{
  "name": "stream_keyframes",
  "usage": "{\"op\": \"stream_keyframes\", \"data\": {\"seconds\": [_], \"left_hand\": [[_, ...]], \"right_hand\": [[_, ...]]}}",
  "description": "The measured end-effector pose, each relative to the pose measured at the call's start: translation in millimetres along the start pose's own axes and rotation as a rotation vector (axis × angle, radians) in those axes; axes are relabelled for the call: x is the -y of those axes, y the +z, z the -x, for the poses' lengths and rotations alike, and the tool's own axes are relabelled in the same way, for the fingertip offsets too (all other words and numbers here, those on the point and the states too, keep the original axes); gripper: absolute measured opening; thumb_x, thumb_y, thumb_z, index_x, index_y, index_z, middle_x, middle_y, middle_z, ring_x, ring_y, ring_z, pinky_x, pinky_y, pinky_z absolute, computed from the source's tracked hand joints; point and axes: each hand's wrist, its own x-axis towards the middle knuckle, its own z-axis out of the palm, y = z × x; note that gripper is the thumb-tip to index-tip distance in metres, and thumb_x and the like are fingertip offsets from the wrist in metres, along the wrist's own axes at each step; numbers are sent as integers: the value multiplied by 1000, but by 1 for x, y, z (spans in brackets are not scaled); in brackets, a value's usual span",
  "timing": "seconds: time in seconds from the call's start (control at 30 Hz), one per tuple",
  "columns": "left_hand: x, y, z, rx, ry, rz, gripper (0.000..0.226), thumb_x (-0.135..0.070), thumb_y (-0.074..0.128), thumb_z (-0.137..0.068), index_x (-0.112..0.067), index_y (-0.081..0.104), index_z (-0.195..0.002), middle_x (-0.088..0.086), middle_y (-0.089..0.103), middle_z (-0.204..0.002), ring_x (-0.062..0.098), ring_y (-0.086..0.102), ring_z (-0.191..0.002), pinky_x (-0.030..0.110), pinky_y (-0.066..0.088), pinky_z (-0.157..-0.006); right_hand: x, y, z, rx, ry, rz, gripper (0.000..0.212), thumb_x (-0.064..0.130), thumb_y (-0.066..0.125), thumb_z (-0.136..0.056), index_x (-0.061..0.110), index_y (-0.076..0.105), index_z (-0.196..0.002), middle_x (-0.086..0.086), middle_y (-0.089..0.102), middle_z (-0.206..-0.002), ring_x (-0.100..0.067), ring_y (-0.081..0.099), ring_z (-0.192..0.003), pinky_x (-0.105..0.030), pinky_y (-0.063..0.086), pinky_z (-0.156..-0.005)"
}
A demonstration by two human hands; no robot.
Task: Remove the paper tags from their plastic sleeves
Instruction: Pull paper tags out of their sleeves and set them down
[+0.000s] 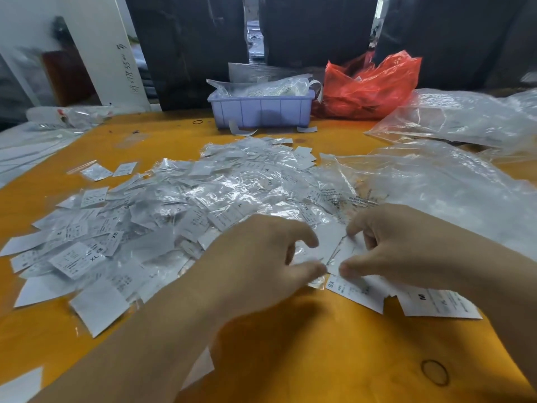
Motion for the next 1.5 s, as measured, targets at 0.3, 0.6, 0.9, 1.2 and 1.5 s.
{"op": "stream_keyframes", "data": {"seconds": [0.3, 0.6, 0.9, 1.2, 1.5], "left_hand": [[-1, 8, -4, -9, -40, -251, 30, -53, 51, -92, -40, 56, -119, -16, 37, -79, 7, 41, -82, 26, 31, -63], [-9, 10, -6, -35, -71, -338, 36, -58, 40, -94, -32, 57, -113, -11, 53, -98, 13, 53, -95, 29, 36, -66], [-14, 3, -4, -180, -36, -243, 31, -41, 32, -93, -26, 51, -72, -6, 48, -76, 11, 46, -70, 25, 24, -51], [-7, 4, -5, -264, -65, 25, 10, -28, 64, -86, -28, 71, -80, -12, 50, -63, 8, 50, -66, 26, 38, -59], [-4, -1, -6, -326, -165, 461, 15, -30, 70, -88, -26, 64, -75, -12, 39, -44, 3, 34, -39, 13, 27, -41]], "right_hand": [[-1, 6, -3, -22, -98, -49, 30, 36, 76, -77, 30, 66, -105, 20, 55, -53, 2, 49, -45, -20, 33, -45], [7, 10, -3, -5, -238, -186, 37, 43, 70, -81, 28, 63, -114, 23, 54, -57, 1, 50, -50, -16, 38, -49], [6, 5, -5, -56, -141, -537, 23, 34, 62, -87, 27, 64, -109, 17, 62, -63, 3, 54, -55, -16, 40, -54], [6, 7, -7, -65, -211, -646, 43, -7, 65, -81, 28, 62, -106, 9, 63, -80, -11, 58, -64, -27, 49, -62], [7, 5, -4, -124, -352, -755, 18, -2, 73, -79, 11, 72, -92, -9, 70, -70, -27, 66, -62, -25, 52, -57]]}}
